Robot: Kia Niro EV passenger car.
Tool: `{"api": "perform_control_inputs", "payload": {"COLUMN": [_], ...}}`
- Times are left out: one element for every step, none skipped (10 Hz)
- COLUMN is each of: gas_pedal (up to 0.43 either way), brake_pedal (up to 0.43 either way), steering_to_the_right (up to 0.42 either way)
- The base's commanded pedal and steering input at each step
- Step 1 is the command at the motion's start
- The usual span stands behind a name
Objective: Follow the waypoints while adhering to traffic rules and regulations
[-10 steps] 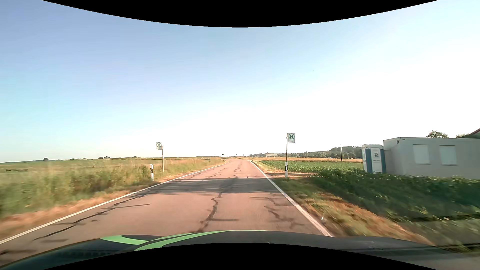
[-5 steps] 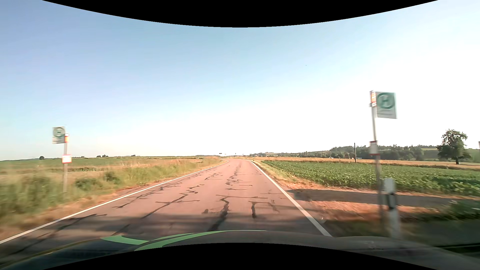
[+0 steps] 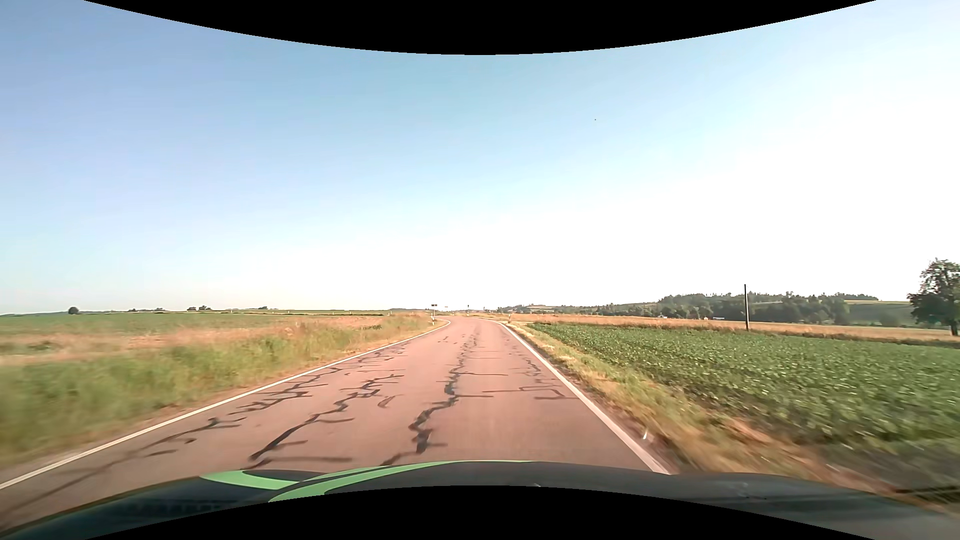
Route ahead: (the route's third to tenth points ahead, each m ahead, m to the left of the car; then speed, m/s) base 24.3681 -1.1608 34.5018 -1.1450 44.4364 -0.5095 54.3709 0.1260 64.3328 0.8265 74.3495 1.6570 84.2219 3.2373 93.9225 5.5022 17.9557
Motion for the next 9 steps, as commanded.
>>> {"api": "perform_control_inputs", "payload": {"gas_pedal": [0.260, 0.260, 0.209, 0.177, 0.157, 0.150, 0.138, 0.138, 0.138], "brake_pedal": [0.000, 0.000, 0.000, 0.000, 0.000, 0.000, 0.000, 0.000, 0.000], "steering_to_the_right": [0.002, 0.002, 0.002, 0.001, 0.000, -0.001, -0.002, -0.002, -0.002]}}
